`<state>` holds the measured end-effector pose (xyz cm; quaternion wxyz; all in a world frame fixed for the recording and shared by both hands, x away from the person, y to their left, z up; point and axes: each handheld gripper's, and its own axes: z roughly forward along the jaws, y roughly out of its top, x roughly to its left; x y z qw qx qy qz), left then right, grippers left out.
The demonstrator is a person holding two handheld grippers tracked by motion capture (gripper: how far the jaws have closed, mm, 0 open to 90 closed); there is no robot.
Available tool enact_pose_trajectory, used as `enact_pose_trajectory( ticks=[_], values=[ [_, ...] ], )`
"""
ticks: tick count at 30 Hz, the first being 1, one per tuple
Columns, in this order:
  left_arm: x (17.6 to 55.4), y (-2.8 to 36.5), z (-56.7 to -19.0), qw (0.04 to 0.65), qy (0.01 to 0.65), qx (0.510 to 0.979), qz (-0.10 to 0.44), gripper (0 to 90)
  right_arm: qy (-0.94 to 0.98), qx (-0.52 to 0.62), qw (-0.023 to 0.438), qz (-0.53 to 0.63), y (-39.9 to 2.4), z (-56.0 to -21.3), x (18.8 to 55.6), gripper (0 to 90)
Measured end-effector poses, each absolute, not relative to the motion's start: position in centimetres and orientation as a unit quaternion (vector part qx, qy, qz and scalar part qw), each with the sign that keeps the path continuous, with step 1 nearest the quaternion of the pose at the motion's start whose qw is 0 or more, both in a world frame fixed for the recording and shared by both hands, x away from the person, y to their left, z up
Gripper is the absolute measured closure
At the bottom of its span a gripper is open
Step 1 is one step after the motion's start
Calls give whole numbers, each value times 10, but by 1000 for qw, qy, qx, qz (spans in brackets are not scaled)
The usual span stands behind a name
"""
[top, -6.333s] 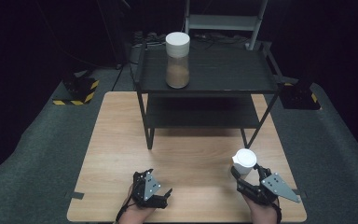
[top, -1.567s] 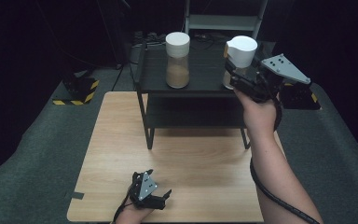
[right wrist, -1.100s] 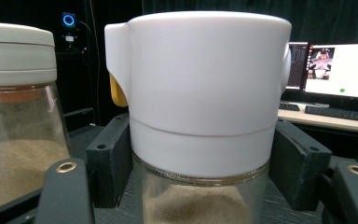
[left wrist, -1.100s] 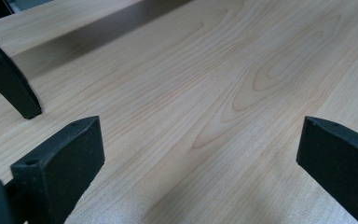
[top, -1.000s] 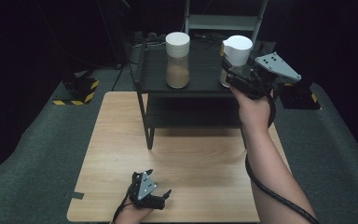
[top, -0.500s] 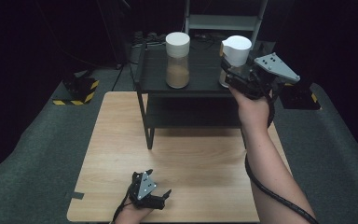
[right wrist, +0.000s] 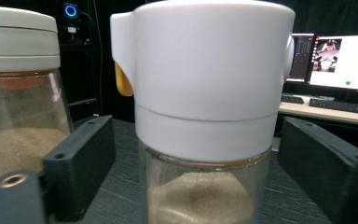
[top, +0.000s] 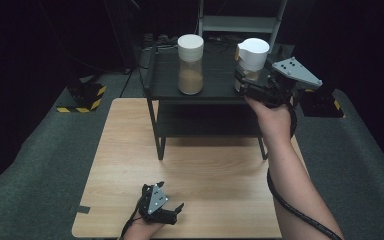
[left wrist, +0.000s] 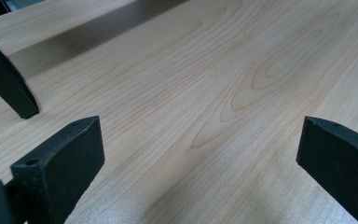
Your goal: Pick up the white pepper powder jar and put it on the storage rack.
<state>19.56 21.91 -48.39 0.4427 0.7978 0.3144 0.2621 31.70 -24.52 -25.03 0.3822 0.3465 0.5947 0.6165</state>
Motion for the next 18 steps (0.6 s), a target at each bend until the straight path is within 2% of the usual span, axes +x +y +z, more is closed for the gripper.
enact_pose_trajectory(
  ticks=[3,18],
  values=[
    [196,219,-484,442,314,798,262,11,597,343,381,616,-246,-251,313,2],
    [195,217,-484,437,312,800,268,11,602,325,388,618,-253,-265,277,0]
  ],
)
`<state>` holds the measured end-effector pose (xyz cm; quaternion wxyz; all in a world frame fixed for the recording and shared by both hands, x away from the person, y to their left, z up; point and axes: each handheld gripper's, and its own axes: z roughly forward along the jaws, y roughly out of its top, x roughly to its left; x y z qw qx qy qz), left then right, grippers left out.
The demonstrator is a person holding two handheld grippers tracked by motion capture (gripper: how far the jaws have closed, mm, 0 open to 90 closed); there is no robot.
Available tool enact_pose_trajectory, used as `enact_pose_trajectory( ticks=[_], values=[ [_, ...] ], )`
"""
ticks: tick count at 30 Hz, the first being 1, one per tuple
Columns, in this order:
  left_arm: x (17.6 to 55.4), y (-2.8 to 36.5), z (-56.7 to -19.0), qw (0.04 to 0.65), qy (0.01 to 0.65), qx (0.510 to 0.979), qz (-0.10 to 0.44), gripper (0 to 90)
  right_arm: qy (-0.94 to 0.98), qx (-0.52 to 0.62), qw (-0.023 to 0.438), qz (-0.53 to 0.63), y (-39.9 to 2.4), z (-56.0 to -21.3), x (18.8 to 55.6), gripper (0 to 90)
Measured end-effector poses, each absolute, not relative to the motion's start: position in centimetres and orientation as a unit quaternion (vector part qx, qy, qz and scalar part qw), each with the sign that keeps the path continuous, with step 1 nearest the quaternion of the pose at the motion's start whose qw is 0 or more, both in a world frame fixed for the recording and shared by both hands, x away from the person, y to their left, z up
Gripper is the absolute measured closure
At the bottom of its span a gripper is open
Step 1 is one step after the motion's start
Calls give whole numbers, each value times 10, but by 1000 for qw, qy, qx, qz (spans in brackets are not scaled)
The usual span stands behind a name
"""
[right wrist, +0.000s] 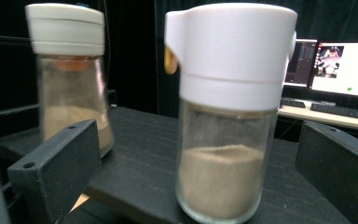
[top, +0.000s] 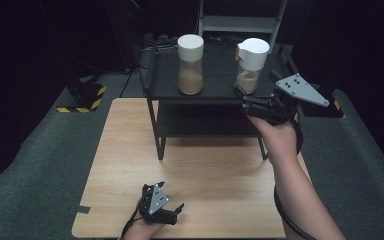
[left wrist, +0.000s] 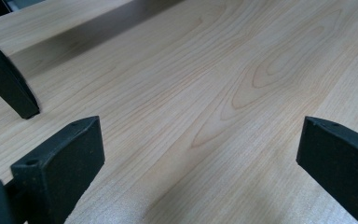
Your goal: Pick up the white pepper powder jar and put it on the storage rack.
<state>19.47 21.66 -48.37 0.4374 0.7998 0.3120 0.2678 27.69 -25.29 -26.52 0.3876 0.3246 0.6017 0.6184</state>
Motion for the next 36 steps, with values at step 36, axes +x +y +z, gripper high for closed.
enact_pose_trajectory(
  ticks=[36],
  values=[
    [194,219,-485,444,314,795,267,11,659,293,365,588,-272,-390,214,0]
  ],
)
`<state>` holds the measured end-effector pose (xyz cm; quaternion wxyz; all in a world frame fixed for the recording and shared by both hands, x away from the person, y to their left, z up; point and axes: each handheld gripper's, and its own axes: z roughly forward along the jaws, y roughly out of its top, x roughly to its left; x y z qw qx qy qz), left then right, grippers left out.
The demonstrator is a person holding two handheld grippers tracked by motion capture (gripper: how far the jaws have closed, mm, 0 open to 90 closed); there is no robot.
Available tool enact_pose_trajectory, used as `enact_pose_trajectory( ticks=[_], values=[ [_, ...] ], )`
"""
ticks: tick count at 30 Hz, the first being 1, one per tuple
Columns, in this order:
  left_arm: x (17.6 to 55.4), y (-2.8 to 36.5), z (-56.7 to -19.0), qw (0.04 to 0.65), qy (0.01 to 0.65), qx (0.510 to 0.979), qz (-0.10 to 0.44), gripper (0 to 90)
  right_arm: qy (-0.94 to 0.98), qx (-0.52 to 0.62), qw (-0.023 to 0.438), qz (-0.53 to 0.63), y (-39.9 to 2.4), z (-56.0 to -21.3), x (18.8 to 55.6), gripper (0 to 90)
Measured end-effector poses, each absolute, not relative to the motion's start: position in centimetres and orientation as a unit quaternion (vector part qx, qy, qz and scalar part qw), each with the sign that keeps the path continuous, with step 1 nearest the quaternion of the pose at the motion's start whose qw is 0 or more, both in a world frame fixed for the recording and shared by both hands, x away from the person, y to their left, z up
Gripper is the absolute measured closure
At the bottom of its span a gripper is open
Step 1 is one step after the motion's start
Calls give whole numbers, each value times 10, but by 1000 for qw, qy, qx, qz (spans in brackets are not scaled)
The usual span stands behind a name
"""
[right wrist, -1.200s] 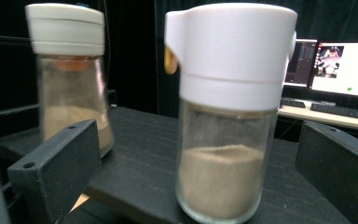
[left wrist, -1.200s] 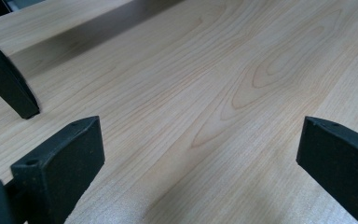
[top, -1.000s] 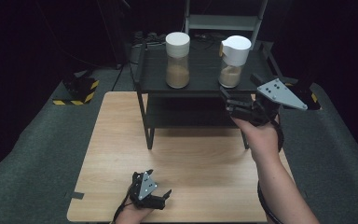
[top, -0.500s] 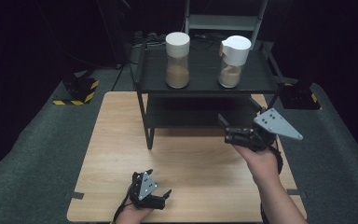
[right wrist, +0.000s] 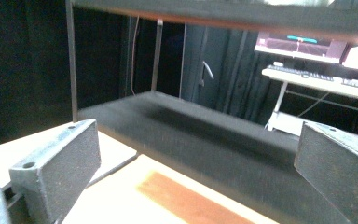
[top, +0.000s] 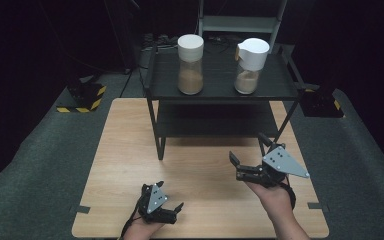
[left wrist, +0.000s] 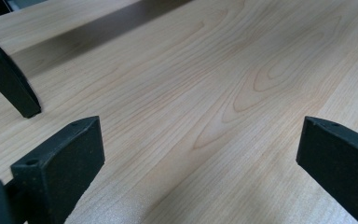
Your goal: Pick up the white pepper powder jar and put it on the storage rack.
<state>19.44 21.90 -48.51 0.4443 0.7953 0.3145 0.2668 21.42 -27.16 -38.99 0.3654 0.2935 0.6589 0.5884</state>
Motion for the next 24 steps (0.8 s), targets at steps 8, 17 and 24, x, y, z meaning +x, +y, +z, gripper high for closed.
enact_pose_trajectory(
  ticks=[8,17,24],
  values=[
    [192,219,-487,448,316,792,271,12,675,304,359,568,-276,-421,207,0],
    [191,220,-487,449,315,791,273,12,696,322,347,539,-279,-454,201,0],
    [190,220,-488,452,313,789,274,12,709,329,347,518,-279,-476,197,0]
  ],
)
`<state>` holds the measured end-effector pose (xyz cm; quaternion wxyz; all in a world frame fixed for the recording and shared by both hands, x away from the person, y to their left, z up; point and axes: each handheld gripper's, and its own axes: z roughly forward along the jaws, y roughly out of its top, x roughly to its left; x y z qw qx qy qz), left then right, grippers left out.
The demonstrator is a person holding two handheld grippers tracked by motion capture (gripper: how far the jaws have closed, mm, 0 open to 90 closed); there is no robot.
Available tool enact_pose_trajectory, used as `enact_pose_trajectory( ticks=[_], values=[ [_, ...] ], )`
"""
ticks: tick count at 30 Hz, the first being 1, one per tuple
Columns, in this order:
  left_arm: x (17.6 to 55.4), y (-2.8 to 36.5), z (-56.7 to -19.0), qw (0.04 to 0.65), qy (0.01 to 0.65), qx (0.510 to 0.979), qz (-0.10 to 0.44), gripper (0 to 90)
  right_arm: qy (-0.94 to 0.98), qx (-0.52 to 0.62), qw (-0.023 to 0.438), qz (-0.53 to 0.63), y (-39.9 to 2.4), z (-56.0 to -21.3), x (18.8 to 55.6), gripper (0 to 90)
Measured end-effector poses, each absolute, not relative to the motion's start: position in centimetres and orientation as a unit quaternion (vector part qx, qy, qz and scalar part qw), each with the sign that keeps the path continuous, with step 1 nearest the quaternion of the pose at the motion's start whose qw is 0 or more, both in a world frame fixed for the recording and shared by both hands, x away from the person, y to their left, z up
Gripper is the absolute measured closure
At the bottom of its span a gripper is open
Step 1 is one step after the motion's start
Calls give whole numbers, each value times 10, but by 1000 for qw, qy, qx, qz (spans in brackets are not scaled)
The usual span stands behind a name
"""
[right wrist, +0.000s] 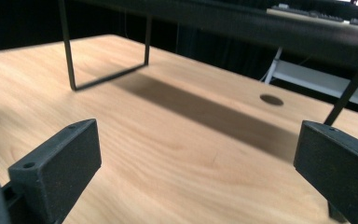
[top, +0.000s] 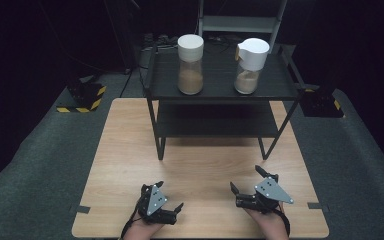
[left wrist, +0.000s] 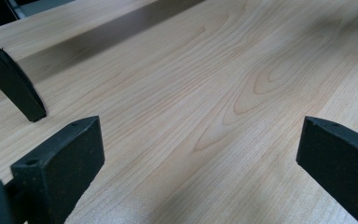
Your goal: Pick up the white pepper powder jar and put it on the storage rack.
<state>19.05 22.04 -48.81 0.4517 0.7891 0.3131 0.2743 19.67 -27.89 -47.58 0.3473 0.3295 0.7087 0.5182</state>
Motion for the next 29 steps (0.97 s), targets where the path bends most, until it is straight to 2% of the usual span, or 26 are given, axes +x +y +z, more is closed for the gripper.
enact_pose_trajectory(
  ticks=[14,29],
  values=[
    [190,221,-488,453,314,788,274,12,735,348,335,477,-278,-502,198,0],
    [190,220,-488,451,314,789,276,12,738,349,339,468,-275,-503,196,0]
  ],
)
